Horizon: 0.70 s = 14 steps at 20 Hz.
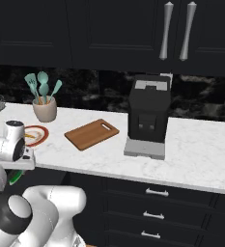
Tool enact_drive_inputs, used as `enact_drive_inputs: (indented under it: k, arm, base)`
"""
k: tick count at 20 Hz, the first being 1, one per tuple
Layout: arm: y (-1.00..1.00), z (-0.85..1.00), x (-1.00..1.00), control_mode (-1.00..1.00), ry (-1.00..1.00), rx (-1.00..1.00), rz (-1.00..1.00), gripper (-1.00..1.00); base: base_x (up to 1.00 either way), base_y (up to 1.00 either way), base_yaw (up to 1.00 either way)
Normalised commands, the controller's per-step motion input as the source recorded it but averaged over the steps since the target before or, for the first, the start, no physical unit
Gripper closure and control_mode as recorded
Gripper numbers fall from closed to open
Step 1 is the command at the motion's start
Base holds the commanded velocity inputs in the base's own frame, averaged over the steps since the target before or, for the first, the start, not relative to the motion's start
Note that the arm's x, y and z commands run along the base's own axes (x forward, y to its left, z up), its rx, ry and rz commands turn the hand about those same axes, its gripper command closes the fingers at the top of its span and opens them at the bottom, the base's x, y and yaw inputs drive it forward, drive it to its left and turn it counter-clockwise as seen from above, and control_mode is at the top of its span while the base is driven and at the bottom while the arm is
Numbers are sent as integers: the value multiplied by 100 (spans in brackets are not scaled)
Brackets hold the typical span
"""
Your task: Pick up the knife from the drawer and place it on the cutting board. Then place the meat from the plate to the cutting board.
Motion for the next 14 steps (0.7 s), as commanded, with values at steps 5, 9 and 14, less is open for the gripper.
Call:
enact_drive_inputs:
  k: [5, 9, 14]
  arm:
    - [26, -51, -4, -100, 3, 0, -1, -100]
    - [29, -53, 0, -100, 6, 0, -3, -100]
    - [20, -37, 0, -100, 3, -4, -3, -100]
  base:
    - [0, 0, 0]
    - [0, 0, 0]
    - [0, 0, 0]
